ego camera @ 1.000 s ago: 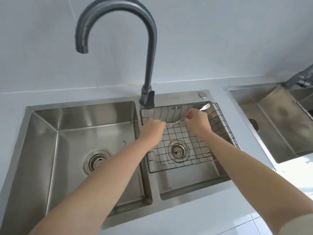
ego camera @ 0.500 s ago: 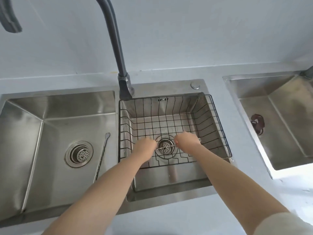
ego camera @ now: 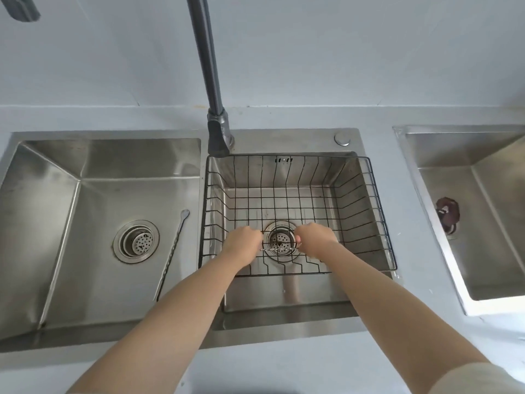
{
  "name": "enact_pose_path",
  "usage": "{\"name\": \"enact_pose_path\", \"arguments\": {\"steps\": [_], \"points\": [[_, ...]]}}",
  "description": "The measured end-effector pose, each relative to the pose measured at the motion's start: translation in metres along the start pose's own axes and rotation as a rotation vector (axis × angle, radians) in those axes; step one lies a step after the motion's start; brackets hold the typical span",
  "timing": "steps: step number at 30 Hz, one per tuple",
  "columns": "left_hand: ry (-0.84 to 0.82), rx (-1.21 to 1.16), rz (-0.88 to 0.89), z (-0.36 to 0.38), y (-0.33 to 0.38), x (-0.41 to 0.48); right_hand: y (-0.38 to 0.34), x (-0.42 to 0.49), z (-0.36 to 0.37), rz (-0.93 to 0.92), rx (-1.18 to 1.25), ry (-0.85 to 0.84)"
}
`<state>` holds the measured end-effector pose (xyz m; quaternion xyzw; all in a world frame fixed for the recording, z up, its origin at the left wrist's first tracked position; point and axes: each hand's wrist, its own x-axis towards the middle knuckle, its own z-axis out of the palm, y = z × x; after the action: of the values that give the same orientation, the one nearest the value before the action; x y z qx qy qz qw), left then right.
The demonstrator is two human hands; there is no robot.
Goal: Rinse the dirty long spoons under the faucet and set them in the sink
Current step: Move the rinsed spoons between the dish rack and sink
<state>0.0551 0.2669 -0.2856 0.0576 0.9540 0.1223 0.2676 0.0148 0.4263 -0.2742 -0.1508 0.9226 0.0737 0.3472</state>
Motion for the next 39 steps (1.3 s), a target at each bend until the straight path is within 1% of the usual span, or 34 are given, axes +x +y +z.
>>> {"name": "enact_pose_path", "arguments": {"steps": [3,7,10,13,15,18,21,24,27,30,35,39], "points": [[0.08,-0.074,0.013,-0.017,-0.007,-0.008,-0.004,-0.005,-0.021,0.003,0.105,0.037],[0.294,-0.216,-0.005,-0.046,-0.029,-0.028,-0.034,-0.013,-0.066,-0.052,0.244,0.16],[0.448,-0.275,-0.078,-0.065,-0.057,-0.05,-0.076,-0.015,-0.096,-0.141,0.266,0.26],[0.511,-0.323,-0.22,-0.073,-0.097,-0.071,-0.123,-0.009,-0.115,-0.246,0.276,0.299],[0.49,-0.346,-0.324,-0.068,-0.125,-0.083,-0.155,-0.001,-0.121,-0.312,0.259,0.278],[0.417,-0.377,-0.449,-0.051,-0.162,-0.096,-0.201,0.014,-0.117,-0.398,0.184,0.217],[0.33,-0.405,-0.531,-0.025,-0.184,-0.101,-0.239,0.036,-0.098,-0.45,0.009,0.126],[0.201,-0.451,-0.594,0.002,-0.194,-0.099,-0.265,0.058,-0.073,-0.487,-0.21,0.057],[0.054,-0.467,-0.605,0.024,-0.199,-0.093,-0.279,0.072,-0.052,-0.561,-0.434,0.033],[-0.069,-0.46,-0.589,0.039,-0.201,-0.084,-0.284,0.088,-0.032,-0.607,-0.583,0.008],[-0.12,-0.425,-0.561,0.059,-0.202,-0.066,-0.286,0.111,-0.005,-0.668,-0.641,-0.023],[-0.121,-0.402,-0.544,0.068,-0.201,-0.057,-0.286,0.118,0.006,-0.681,-0.661,-0.009]]}}
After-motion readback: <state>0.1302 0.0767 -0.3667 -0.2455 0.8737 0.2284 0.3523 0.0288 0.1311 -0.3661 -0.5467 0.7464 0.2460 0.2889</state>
